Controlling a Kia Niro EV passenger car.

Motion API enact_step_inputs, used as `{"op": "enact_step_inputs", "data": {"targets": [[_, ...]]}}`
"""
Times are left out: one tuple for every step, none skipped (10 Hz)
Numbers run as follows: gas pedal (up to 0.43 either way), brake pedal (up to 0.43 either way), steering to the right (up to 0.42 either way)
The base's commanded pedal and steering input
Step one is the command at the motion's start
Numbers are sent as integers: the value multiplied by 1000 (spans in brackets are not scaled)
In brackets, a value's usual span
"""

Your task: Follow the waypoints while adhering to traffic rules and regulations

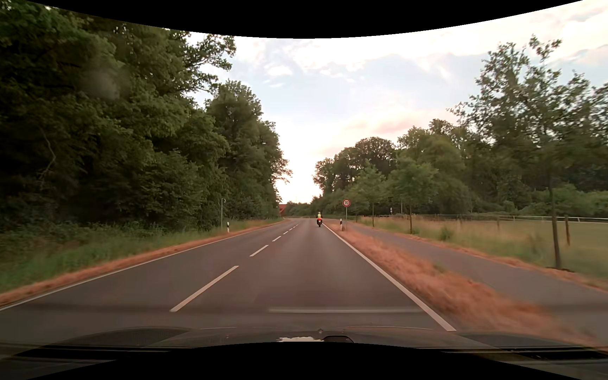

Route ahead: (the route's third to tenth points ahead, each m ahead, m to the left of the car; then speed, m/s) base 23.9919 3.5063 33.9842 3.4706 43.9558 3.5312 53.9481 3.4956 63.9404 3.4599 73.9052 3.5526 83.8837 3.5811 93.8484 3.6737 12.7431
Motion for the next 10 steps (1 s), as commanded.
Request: {"op": "enact_step_inputs", "data": {"targets": [[0,0,-3],[0,0,-3],[0,0,-3],[0,0,-3],[8,0,-3],[47,0,-1],[118,0,0],[150,0,-2],[189,0,-2],[240,0,-3]]}}
